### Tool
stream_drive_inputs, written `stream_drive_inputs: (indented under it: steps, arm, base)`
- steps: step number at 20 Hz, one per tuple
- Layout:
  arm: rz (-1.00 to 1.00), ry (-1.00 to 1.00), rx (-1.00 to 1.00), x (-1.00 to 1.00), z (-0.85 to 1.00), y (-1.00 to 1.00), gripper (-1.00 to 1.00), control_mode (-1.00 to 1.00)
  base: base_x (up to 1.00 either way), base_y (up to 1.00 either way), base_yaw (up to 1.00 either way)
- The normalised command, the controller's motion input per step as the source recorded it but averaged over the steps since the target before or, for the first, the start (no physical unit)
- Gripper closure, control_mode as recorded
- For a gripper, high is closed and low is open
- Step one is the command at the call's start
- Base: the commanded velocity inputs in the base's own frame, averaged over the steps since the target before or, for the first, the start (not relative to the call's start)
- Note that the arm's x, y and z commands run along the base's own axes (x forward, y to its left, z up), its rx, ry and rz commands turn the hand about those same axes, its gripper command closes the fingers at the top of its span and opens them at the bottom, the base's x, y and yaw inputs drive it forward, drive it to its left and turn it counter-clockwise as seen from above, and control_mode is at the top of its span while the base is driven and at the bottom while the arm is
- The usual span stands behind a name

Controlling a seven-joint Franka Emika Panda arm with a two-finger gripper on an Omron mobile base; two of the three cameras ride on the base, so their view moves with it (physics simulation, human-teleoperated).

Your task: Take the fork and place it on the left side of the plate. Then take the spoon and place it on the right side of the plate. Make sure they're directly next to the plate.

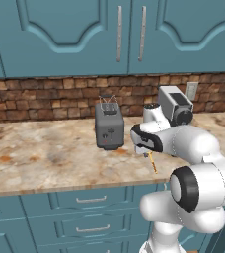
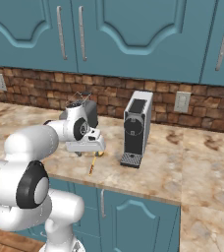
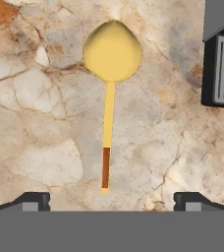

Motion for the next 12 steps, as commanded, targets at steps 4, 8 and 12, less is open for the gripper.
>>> stream_drive_inputs:
  steps: [4, 8, 12]
  arm:
    - [0.0, -0.05, 0.01, 0.07, -0.32, -0.32, -1.0, -1.0]
    - [0.0, -0.02, 0.01, 0.56, -0.27, 0.0, -1.0, -1.0]
    - [0.0, -0.01, 0.01, 0.56, -0.05, 0.03, -1.0, -1.0]
  base:
    - [0.0, 0.0, 0.0]
    - [0.0, 0.0, 0.0]
    - [0.0, 0.0, 0.0]
